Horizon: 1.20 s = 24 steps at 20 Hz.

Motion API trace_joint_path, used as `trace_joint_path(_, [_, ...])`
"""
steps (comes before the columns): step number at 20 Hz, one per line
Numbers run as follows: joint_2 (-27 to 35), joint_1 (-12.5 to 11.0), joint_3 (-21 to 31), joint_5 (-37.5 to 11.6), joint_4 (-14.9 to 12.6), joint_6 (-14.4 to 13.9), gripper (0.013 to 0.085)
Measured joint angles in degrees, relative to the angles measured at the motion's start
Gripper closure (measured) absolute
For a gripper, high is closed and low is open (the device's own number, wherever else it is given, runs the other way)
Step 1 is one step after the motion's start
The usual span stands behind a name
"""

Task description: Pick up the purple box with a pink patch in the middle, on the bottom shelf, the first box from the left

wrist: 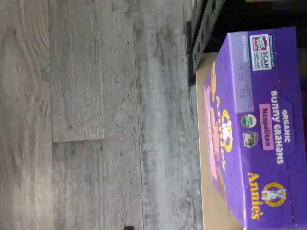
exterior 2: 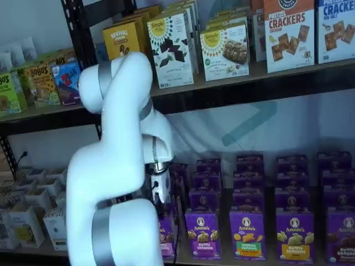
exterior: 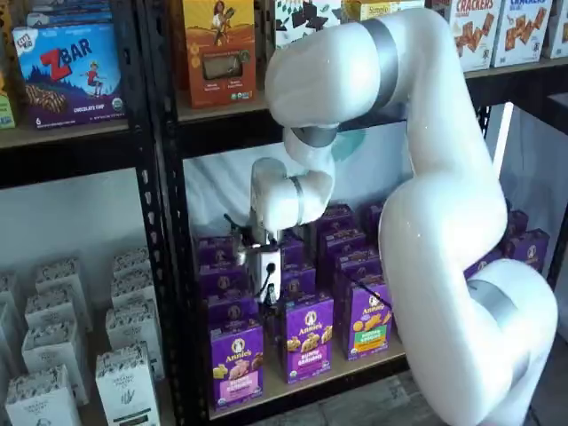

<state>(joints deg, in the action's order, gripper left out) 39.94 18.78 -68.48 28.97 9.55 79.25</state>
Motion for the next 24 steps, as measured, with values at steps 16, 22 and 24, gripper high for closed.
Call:
trace_joint_path(16, [3.50,0.75,-2.96,-3.36,2.23,1.34,0.0130])
trace_joint_path(22, [6.08,1.15,-4.74,-5.31,1.45,0.32,0.0130])
trace_joint_path(24, [6.99,1.21,-5.42,-5.75,1.20,0.05,0.0130])
